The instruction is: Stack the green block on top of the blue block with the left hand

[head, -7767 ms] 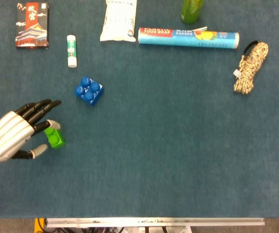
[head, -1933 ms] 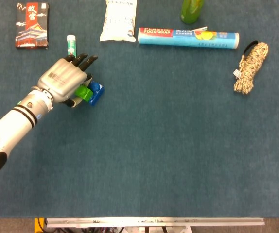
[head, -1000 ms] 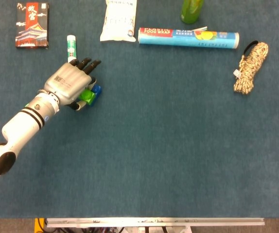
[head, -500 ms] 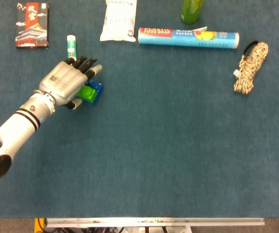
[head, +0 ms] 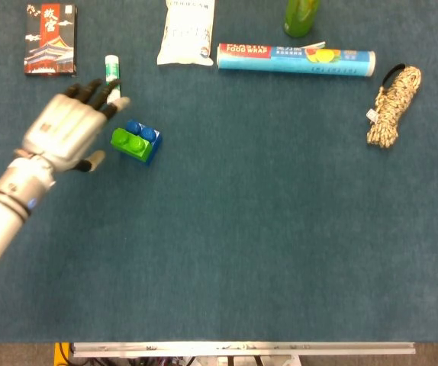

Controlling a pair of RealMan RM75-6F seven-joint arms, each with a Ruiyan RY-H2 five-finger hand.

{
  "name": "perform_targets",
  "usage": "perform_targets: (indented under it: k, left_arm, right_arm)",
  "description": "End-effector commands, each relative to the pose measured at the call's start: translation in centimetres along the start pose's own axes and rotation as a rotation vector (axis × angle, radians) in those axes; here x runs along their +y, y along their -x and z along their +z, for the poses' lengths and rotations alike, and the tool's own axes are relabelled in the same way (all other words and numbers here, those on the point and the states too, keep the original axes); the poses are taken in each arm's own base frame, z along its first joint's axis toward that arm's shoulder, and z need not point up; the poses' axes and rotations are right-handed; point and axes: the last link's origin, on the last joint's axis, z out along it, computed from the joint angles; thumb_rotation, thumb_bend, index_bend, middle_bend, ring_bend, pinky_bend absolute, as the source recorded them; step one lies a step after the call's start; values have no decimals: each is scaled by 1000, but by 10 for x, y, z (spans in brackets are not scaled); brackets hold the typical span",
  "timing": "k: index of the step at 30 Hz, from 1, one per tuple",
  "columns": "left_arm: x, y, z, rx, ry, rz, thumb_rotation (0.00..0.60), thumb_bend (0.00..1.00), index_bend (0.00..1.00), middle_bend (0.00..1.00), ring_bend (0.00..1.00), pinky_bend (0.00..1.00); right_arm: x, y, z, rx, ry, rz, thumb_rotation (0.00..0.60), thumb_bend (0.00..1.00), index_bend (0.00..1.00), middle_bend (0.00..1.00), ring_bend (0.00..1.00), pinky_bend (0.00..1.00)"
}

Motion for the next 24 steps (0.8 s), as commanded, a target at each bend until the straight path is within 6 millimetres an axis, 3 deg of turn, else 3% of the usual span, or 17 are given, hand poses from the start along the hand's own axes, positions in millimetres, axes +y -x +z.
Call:
perform_targets:
  k: [1, 13, 18, 24]
  left_arm:
    - [-12, 1, -41, 70, -72, -24, 600, 309, 226, 3, 72, 154]
    - [-24, 38, -125, 176, -215, -101, 600, 309, 365, 80, 94, 155]
    - [-34, 56, -145, 214, -296, -123, 600, 309, 404, 127, 130, 155]
    - [-49, 68, -157, 262, -349, -176, 600, 309, 461, 302, 264, 155]
  right_arm:
    - [0, -1, 0, 5, 4, -1, 600, 289, 284, 230, 96, 303]
    - [2, -3, -3, 30, 24, -12, 600, 289, 283, 230, 96, 303]
    - [2, -5, -4, 41, 29, -18, 600, 289, 283, 230, 97, 303]
    - [3, -6, -5, 51, 43, -25, 600, 289, 284, 230, 96, 303]
